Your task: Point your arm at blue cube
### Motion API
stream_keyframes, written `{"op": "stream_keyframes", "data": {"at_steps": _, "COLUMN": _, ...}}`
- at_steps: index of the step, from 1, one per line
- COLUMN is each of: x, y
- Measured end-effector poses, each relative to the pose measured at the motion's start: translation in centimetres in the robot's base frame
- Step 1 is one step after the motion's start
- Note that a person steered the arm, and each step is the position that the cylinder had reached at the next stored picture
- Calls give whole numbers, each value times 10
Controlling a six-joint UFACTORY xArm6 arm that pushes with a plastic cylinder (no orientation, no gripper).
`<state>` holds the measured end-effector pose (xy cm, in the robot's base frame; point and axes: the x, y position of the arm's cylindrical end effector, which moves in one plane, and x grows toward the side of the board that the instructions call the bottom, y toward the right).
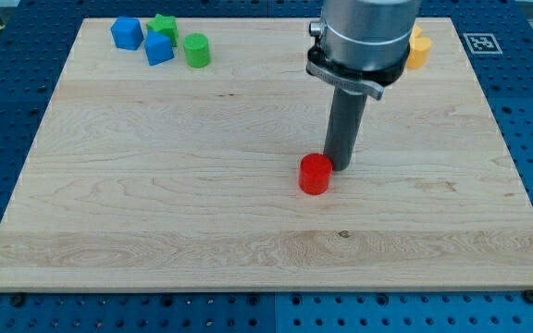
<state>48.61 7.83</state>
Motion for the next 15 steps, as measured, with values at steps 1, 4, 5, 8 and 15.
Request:
{"op": "stream_keyframes", "data": {"at_steps": 1, "x": 18, "y": -6}}
{"op": "stream_keyframes", "data": {"at_steps": 4, "x": -2, "y": -62}}
{"op": "stream_keyframes", "data": {"at_steps": 5, "x": -51, "y": -92}}
{"op": "stream_keyframes", "data": {"at_steps": 8, "x": -133, "y": -225}}
{"op": "stream_keyframes", "data": {"at_steps": 15, "x": -259, "y": -321}}
